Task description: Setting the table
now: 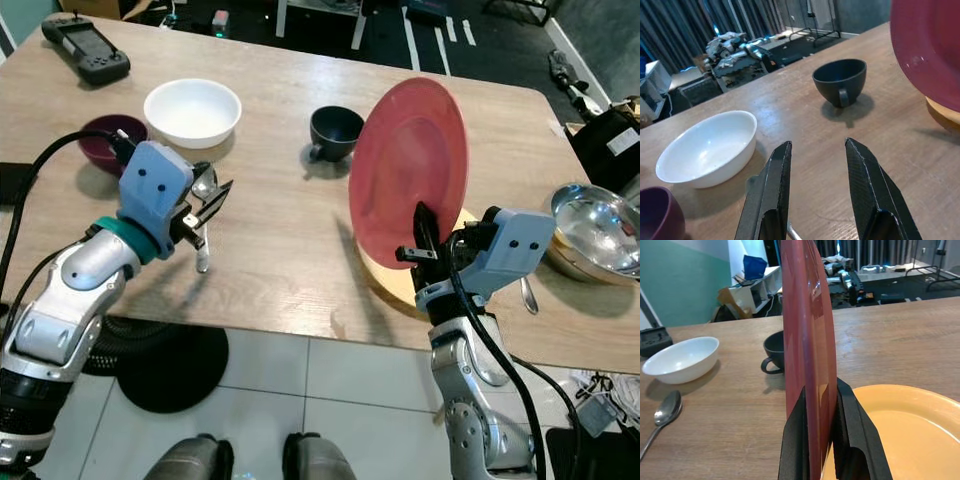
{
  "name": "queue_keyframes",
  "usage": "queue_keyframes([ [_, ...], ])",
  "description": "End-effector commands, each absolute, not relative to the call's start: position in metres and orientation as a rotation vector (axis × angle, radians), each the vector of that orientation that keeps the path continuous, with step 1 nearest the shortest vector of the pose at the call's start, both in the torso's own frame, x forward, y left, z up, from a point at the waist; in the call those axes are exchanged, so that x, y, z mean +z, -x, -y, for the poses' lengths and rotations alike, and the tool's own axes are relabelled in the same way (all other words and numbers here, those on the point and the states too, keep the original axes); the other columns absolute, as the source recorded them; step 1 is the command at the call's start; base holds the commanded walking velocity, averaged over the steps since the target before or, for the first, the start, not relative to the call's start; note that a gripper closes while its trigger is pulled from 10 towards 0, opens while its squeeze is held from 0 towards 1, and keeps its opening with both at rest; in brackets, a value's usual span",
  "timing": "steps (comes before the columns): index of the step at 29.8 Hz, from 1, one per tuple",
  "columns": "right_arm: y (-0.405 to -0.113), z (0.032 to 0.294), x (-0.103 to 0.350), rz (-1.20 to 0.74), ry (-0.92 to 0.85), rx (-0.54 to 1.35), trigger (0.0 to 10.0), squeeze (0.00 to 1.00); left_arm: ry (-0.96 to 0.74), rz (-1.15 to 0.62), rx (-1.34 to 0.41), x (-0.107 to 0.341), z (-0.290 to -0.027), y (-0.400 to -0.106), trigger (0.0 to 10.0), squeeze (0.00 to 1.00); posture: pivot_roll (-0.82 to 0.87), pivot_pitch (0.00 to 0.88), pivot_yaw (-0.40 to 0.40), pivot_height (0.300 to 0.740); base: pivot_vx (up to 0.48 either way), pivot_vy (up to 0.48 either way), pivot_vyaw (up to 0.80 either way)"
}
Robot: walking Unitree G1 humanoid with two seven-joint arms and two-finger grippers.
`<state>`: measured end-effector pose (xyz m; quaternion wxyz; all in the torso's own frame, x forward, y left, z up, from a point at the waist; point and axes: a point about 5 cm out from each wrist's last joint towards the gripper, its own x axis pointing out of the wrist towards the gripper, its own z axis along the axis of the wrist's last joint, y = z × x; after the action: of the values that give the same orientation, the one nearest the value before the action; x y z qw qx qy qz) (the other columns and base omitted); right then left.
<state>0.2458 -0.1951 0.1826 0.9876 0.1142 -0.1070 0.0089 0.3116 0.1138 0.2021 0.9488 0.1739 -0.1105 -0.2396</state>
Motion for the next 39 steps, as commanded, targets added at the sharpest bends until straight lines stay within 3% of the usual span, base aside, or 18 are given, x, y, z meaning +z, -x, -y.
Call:
queue_keyframes([
  [1,-0.2448,0.201,0.1777,0.209,-0.232,-0.023,10.0,0.0,-0.36,0.228,-0.485,0.1991,-0.1078,-0.3124,10.0,0.0,0.03,0.049,-0.022,0.74,0.0,0.0,0.0],
  [39,-0.2471,0.201,0.1686,0.205,-0.288,-0.057,10.0,0.0,-0.273,0.196,-0.47,0.19,-0.101,-0.3133,10.0,0.0,0.03,0.049,-0.016,0.74,-0.022,0.0,0.0],
])
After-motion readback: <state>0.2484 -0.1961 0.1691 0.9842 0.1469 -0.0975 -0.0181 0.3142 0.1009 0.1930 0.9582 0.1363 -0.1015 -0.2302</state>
